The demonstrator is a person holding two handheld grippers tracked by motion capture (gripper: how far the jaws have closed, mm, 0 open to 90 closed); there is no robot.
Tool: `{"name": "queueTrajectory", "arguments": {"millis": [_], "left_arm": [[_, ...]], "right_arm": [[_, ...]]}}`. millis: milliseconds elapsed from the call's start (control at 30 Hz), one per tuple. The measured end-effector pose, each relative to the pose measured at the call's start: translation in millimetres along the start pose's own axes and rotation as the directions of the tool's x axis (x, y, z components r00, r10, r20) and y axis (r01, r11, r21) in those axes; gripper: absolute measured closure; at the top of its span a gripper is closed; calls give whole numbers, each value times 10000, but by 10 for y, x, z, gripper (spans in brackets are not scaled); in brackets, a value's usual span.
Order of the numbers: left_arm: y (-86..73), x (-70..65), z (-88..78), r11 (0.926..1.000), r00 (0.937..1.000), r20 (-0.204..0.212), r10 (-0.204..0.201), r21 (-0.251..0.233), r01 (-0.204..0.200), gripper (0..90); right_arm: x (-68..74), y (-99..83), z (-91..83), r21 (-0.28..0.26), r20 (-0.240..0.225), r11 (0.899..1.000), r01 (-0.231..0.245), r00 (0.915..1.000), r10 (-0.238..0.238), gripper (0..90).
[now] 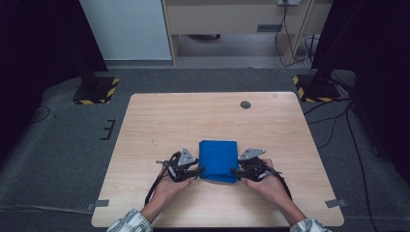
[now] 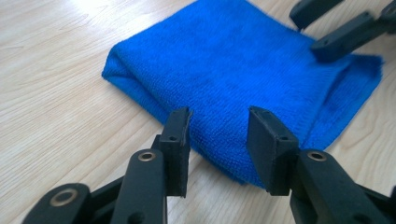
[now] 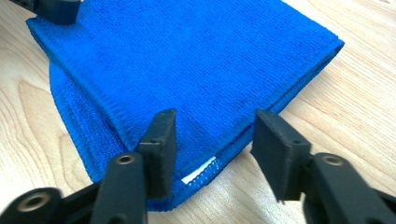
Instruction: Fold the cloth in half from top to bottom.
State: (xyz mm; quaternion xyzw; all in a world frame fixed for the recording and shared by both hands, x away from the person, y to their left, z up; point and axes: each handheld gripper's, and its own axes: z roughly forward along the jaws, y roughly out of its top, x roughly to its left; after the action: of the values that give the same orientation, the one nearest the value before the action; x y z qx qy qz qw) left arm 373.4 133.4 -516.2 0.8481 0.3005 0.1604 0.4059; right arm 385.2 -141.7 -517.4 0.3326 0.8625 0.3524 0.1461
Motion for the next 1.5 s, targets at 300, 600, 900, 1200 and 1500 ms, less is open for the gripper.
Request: {"name": "queueTrajectory", "arguments": {"millis": [300, 600, 900, 1200, 1500], "left_arm": [[-7, -4, -9, 9996, 9998, -150, -118, -260, 114, 462], [59, 145, -58, 9964, 9983, -443, -371, -773, 336, 282], [43, 284, -79, 9953, 9937, -845, -730, -692, 672, 136], [43, 378, -121, 9924, 9897, -960, -1065, -716, 999, 101], [23, 462, -170, 9910, 9874, -983, -1240, -635, 1182, 76]], "right_arm": [[5, 9, -7, -194, 98, 9996, 214, 9997, -212, 306], [-164, 117, -18, -732, 306, 9972, -130, 9994, 153, 162], [-328, 175, -33, -796, 753, 9950, -597, 9950, 657, 129], [-428, 211, -89, -954, 881, 9926, -748, 9926, 832, 118], [-503, 216, -150, -1063, 1059, 9898, -944, 9887, 1057, 115]]}}
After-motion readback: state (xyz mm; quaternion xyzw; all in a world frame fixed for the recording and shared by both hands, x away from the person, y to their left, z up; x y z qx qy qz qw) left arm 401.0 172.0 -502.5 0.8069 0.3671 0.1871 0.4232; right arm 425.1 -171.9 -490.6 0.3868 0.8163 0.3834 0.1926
